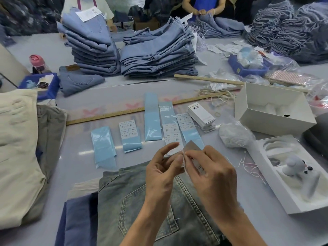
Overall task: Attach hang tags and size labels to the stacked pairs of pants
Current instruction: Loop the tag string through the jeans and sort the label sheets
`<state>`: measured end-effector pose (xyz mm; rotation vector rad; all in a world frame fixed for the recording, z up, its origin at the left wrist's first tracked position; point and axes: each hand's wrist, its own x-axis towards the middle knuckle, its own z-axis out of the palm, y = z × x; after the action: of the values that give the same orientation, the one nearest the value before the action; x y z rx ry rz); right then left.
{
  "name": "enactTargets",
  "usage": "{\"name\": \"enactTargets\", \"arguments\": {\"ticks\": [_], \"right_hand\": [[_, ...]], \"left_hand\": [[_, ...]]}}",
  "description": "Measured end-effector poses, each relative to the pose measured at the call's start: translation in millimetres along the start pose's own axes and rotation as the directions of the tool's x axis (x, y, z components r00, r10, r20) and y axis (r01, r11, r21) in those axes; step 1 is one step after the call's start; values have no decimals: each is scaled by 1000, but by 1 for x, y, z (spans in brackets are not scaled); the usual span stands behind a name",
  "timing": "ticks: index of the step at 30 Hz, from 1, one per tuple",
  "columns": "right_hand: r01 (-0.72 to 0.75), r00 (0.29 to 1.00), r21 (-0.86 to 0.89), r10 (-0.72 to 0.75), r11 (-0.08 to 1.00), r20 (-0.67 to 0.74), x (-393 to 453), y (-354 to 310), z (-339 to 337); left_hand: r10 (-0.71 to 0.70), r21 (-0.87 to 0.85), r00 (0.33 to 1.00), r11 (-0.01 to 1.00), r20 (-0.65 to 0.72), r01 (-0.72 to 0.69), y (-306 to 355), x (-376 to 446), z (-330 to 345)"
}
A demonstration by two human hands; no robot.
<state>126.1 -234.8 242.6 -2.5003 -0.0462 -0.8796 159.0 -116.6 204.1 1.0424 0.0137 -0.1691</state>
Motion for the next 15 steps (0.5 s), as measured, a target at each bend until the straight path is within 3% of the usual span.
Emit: {"name": "enactTargets", "arguments": {"ticks": [7,15], "right_hand": [[13,1000,-64,-11,998,24,-4,-4,-1],[51,990,-76,-41,996,135,1,-9,-12]], "left_hand": [[-8,-27,1000,1000,-2,8,2,-5,-4],[34,87,999,996,21,-36,5,-7,-7]]}}
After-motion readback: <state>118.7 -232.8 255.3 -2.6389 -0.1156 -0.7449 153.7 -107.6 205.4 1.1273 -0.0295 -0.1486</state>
